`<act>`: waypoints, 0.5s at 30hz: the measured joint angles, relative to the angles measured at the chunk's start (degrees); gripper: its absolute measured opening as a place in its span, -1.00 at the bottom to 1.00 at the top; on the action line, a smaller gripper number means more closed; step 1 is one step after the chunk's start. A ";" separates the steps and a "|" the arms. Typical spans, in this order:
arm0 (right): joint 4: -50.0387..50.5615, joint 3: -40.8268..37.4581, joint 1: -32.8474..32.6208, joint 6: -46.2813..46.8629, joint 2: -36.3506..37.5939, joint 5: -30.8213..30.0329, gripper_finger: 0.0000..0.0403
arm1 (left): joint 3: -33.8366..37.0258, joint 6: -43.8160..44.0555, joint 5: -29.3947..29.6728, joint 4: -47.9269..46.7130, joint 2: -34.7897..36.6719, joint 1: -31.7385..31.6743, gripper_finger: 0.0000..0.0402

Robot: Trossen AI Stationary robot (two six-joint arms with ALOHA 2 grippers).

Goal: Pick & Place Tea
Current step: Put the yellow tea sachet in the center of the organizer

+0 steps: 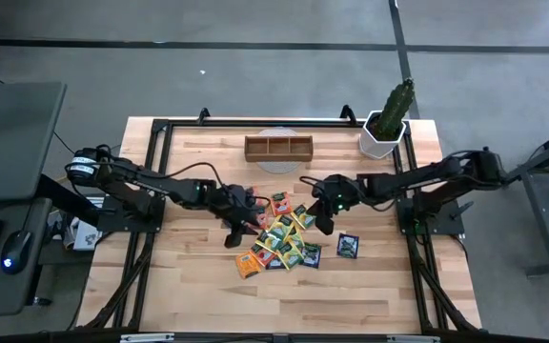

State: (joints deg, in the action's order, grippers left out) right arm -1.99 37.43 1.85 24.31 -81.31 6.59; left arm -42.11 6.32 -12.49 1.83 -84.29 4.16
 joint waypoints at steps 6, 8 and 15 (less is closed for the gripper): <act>0.17 0.00 0.02 2.89 -2.67 -2.38 -0.94 | 0.00 -1.61 4.47 5.56 0.00 -0.07 -0.36; 0.19 0.00 0.04 4.04 -3.10 -2.58 -0.94 | 0.00 -2.04 4.75 7.97 -0.26 -0.58 -0.36; 3.61 0.00 1.15 6.03 -3.12 -7.23 -0.94 | -3.07 -1.06 0.46 18.33 -8.19 -3.40 -0.36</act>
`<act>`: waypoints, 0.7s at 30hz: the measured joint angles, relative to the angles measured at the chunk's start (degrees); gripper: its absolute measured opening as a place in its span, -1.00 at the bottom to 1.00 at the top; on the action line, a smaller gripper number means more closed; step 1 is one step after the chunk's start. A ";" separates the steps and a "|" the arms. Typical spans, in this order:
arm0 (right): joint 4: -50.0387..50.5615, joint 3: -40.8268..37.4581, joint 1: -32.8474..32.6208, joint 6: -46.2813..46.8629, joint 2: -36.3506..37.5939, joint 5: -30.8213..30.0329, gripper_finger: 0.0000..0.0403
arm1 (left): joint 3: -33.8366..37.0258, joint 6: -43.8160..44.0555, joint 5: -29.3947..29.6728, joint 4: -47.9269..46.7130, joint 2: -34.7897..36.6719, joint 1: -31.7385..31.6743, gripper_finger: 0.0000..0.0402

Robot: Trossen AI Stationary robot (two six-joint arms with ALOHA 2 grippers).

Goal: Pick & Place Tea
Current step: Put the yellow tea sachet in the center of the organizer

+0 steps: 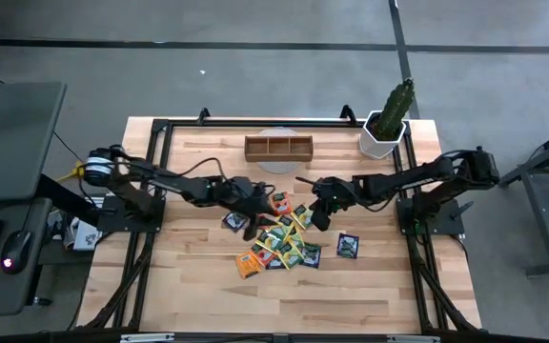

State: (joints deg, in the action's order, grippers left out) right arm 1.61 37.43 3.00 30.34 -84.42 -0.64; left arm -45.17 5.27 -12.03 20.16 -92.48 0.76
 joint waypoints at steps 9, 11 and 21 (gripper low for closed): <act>4.50 0.00 5.55 0.98 0.04 1.36 -0.94 | -19.81 -8.45 -4.95 -12.88 -12.79 -1.14 -0.36; 5.79 0.00 6.47 0.23 0.04 1.49 -0.94 | -24.67 -12.51 -2.74 -19.17 -15.29 -1.08 -0.36; 14.20 0.00 12.51 -2.13 0.22 5.70 -0.94 | -33.66 -11.54 2.98 -29.13 -23.83 -1.08 -0.36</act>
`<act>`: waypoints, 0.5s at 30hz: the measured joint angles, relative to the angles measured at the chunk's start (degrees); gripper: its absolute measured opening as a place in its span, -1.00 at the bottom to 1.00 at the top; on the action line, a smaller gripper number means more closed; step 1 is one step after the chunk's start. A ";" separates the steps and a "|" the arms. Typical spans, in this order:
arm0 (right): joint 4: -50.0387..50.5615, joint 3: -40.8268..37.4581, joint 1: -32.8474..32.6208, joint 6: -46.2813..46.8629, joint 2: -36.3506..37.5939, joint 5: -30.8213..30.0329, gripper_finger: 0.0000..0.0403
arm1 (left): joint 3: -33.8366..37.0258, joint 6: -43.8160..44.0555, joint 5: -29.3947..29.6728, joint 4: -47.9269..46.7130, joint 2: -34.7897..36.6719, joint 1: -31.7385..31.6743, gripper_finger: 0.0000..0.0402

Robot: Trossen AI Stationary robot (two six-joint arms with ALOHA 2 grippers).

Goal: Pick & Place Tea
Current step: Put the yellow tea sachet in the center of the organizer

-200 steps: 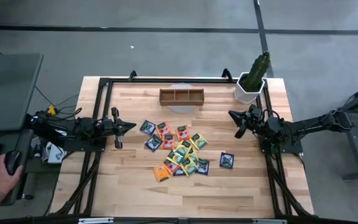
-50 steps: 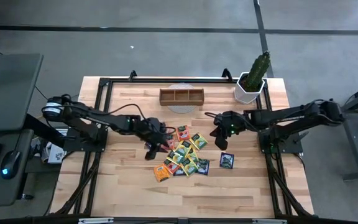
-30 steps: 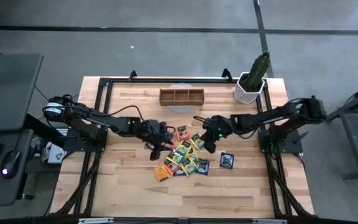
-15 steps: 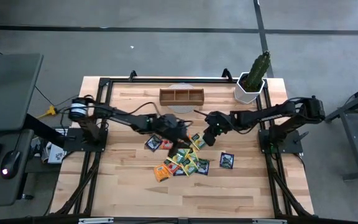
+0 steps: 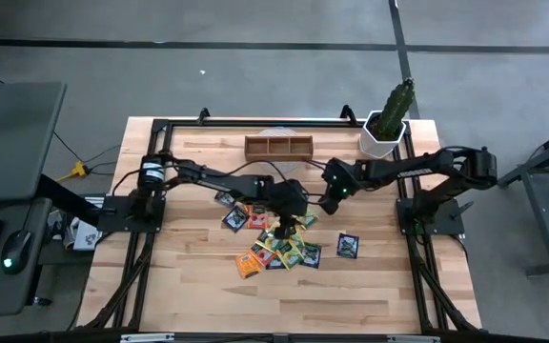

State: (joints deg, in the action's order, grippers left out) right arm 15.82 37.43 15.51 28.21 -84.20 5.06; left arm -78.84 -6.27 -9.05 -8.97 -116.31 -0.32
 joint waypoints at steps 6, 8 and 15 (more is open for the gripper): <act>0.29 0.00 1.38 -1.72 1.44 -0.01 -0.94 | -0.01 3.64 0.70 0.15 -1.12 0.02 -0.49; 0.49 0.00 1.82 -2.51 1.80 -0.02 -0.94 | -0.01 3.63 1.33 0.07 -1.10 0.02 -0.61; -0.28 0.00 2.54 -4.28 1.82 1.09 -0.94 | -0.01 3.78 2.39 0.64 -1.10 0.05 -0.95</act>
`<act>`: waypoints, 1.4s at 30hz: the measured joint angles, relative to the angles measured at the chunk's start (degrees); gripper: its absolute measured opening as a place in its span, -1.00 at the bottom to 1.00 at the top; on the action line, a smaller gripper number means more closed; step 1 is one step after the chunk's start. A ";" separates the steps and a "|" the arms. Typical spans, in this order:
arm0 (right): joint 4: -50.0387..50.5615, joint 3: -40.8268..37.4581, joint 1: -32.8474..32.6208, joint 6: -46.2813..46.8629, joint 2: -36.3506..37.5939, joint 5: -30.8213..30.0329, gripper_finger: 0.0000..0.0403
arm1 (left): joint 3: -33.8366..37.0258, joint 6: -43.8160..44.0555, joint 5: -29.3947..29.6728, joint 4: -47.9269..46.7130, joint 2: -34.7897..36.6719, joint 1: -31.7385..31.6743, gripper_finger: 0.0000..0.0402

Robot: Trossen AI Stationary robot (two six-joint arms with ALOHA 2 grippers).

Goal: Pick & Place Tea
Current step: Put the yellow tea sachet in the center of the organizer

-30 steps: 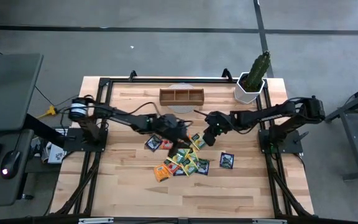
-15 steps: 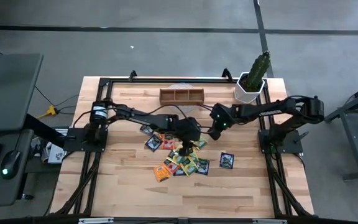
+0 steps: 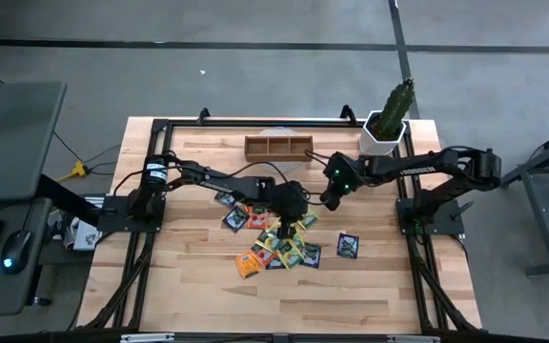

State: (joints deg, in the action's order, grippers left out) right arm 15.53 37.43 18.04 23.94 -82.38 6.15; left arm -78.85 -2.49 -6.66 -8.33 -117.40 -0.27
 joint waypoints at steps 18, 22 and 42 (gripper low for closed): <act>-0.31 0.00 -0.02 -1.94 -0.01 -0.74 -0.94 | 0.00 7.01 1.70 5.24 0.03 2.44 -1.00; -0.31 0.00 -0.02 -1.94 0.00 -1.38 -0.94 | 0.00 7.61 5.82 5.28 0.02 2.64 -1.00; -0.33 0.00 -0.02 -1.50 0.01 -1.73 -0.94 | 0.00 20.61 9.26 5.56 -4.37 3.34 -1.00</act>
State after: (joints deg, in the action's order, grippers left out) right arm 15.20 37.43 18.02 22.44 -82.37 4.43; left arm -78.85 18.12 2.60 -2.76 -121.78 3.07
